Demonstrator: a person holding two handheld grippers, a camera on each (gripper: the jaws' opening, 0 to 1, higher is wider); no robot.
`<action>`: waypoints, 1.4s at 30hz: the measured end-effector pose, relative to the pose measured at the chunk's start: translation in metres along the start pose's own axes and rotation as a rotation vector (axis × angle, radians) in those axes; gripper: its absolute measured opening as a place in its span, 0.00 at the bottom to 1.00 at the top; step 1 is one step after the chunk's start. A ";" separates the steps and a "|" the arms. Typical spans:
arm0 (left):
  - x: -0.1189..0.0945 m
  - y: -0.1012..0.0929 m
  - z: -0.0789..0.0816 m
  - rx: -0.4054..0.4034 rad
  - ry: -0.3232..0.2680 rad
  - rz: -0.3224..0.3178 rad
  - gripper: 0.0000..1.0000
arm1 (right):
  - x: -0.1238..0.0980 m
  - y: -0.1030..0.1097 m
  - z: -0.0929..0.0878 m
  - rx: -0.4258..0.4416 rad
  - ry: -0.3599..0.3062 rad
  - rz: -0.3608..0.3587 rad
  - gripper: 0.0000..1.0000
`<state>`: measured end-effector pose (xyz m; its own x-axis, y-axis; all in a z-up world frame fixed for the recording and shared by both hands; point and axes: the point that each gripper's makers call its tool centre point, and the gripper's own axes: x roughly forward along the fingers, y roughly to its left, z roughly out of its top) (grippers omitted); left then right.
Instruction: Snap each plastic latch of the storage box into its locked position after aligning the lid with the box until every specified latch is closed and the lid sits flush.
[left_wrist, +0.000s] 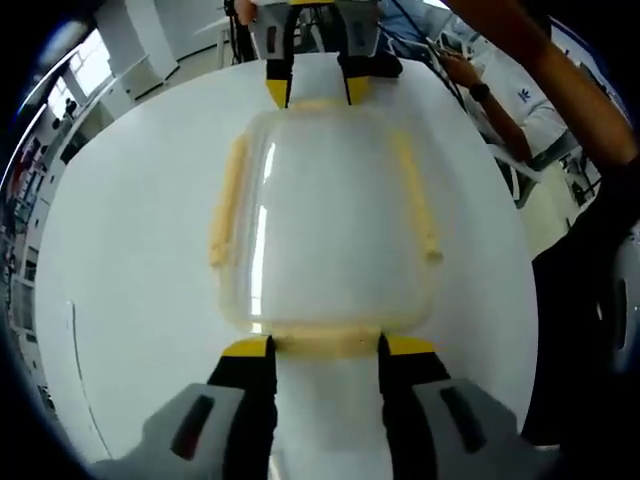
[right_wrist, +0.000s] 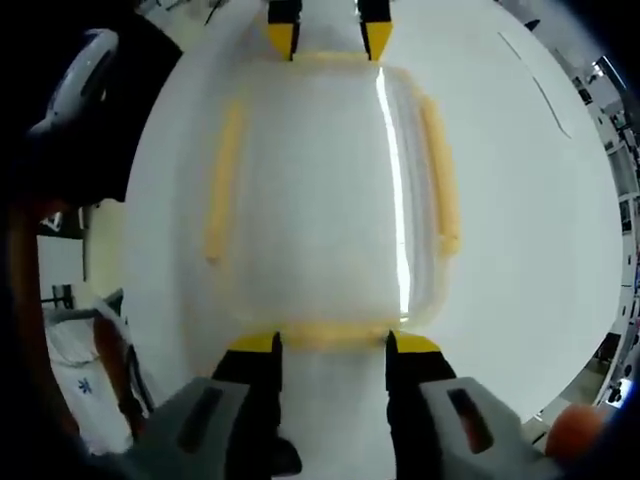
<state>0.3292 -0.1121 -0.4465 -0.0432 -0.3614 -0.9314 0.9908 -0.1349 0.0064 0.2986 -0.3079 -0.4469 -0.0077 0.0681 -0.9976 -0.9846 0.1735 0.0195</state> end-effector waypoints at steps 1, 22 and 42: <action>0.000 0.001 0.000 0.001 0.000 -0.002 0.37 | 0.000 0.000 0.000 0.000 0.000 0.000 0.38; 0.000 0.002 -0.002 0.010 0.039 -0.004 0.36 | 0.002 0.001 -0.001 0.014 0.022 0.003 0.38; 0.000 0.001 0.001 0.016 0.029 -0.004 0.37 | 0.002 -0.001 -0.004 0.041 0.008 0.004 0.38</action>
<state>0.3302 -0.1131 -0.4467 -0.0428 -0.3339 -0.9416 0.9886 -0.1506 0.0085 0.2987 -0.3120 -0.4488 -0.0129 0.0608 -0.9981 -0.9767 0.2131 0.0256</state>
